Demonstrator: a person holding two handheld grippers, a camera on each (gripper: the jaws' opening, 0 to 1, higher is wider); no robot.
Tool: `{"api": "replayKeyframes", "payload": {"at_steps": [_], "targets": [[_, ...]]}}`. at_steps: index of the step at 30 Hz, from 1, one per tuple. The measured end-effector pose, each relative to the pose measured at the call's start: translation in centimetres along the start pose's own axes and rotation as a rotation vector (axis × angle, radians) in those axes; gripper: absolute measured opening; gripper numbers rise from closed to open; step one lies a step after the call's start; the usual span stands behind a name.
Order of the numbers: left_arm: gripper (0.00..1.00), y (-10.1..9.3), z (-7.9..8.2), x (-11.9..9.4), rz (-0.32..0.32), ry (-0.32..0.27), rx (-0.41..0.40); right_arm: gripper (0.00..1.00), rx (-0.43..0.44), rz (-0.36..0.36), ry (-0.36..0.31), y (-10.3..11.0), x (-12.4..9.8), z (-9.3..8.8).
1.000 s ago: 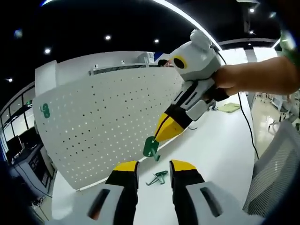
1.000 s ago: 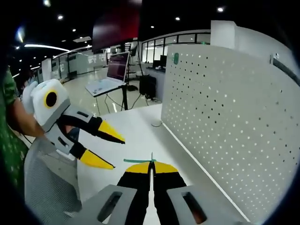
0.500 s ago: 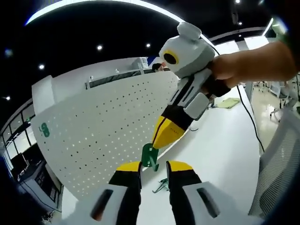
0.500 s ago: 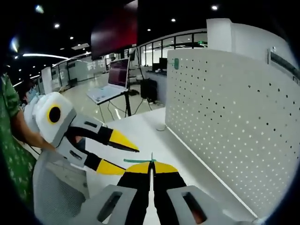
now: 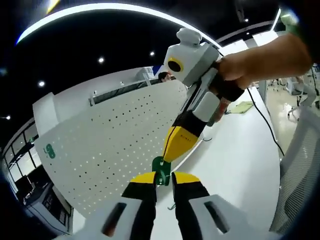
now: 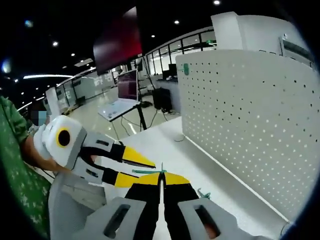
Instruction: Insert the hook assembly into the mounting plate slot until the hook locks in place.
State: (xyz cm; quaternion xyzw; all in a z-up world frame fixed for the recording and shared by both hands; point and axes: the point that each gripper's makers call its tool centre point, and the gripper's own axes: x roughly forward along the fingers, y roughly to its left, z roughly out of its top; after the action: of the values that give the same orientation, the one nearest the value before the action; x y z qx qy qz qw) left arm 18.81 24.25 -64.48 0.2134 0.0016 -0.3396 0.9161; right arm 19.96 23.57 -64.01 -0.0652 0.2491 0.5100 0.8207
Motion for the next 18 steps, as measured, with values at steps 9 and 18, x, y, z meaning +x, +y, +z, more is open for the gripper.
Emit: {"api": "replayKeyframes", "payload": {"at_steps": [9, 18], "targets": [[0.07, 0.06, 0.17, 0.09, -0.001, -0.008, 0.022, 0.00, 0.059, 0.034, -0.005, 0.40, 0.02, 0.01], [0.06, 0.11, 0.43, 0.11, -0.004, -0.016, 0.017, 0.00, 0.112, 0.052, -0.006, 0.46, 0.00, -0.06]]}}
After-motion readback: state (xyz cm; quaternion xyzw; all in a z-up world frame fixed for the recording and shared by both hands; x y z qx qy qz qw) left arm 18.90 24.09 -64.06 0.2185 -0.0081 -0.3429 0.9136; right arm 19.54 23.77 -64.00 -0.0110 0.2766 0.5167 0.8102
